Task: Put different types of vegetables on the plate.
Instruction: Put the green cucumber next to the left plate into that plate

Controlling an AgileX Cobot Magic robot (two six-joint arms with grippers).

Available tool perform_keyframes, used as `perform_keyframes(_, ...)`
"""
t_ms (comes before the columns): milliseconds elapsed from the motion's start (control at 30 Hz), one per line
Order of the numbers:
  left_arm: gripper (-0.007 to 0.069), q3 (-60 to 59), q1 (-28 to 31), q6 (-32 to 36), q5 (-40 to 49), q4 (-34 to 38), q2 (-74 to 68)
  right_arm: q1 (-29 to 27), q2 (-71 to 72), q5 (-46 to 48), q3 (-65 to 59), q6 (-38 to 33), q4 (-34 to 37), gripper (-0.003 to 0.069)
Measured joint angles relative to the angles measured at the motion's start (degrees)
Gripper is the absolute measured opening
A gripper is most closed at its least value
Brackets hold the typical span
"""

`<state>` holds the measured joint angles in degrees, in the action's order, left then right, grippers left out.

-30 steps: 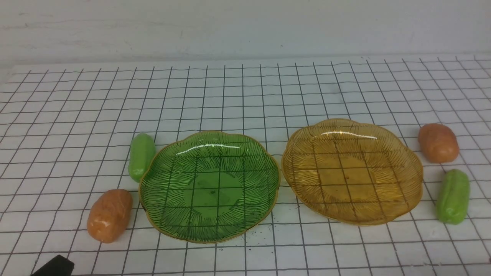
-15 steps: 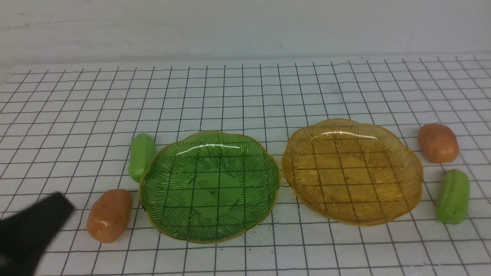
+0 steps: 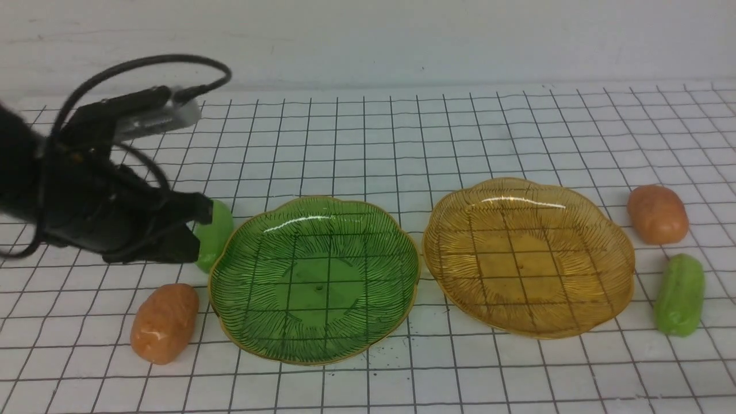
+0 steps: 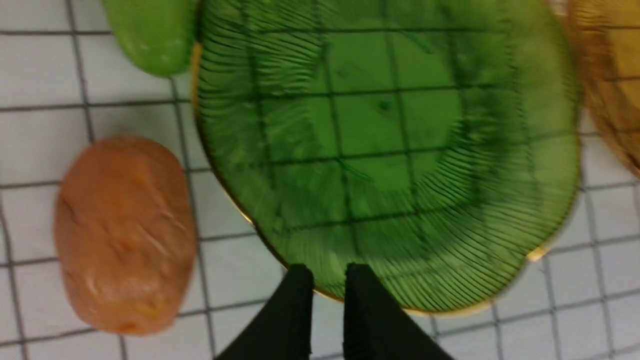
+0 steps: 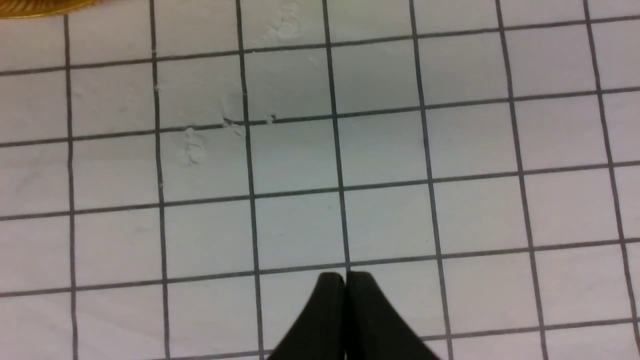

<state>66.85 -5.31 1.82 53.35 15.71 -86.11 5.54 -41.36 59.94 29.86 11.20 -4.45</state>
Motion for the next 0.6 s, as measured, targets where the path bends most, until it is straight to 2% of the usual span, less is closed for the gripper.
perform_keyframes(67,0.0188,7.57,0.0,-2.96,3.67,-4.04,-9.07,0.0,0.0,0.11,0.05,-0.06,0.05,-0.0014)
perform_keyframes(233,0.0321,21.93,0.0,-4.21,12.03,-9.53,-23.83,0.0,0.0,0.16,0.05,-0.56,0.05,-0.0014)
perform_keyframes(400,0.0353,32.16,0.0,-5.95,15.56,-13.78,-29.26,0.0,0.0,0.16,0.05,-0.74,0.05,-0.0014)
perform_keyframes(600,0.0358,34.73,0.0,-8.28,11.51,-15.19,-32.14,0.0,0.0,-0.87,0.05,-0.93,0.05,-0.0014)
